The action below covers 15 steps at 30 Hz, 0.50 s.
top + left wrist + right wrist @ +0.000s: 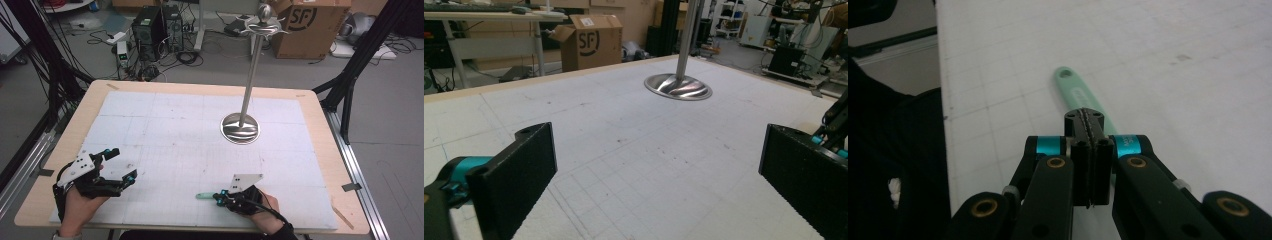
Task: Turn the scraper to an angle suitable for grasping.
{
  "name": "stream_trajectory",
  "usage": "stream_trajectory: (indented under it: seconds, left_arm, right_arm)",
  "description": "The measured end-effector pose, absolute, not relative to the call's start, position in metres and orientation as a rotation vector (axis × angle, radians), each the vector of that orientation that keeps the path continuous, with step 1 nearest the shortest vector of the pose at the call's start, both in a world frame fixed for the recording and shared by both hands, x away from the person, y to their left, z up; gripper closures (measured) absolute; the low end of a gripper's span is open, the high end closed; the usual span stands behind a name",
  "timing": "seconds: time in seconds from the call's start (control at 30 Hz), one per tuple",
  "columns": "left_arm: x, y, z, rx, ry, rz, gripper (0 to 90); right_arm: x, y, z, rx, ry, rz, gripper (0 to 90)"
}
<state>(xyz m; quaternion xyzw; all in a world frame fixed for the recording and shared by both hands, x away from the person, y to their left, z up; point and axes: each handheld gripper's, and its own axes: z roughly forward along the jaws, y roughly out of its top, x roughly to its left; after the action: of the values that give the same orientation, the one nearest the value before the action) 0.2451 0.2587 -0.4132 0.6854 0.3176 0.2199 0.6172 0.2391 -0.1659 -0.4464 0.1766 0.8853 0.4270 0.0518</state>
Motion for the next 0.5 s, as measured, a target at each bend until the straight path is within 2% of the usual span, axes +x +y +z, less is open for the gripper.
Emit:
stream_trajectory:
  seconds: [0.23, 0.5]
  left_arm:
    - [0.245, 0.260, -0.413, 1.576, 0.734, 0.510, 2.6]
    - [0.244, 0.263, -0.411, 1.572, 0.738, 0.521, 2.6]
  right_arm:
    - [0.247, -0.150, -0.449, 0.512, 2.702, 1.248, 90.0]
    - [0.277, -0.145, -0.450, 0.626, 2.692, 1.253, 90.0]
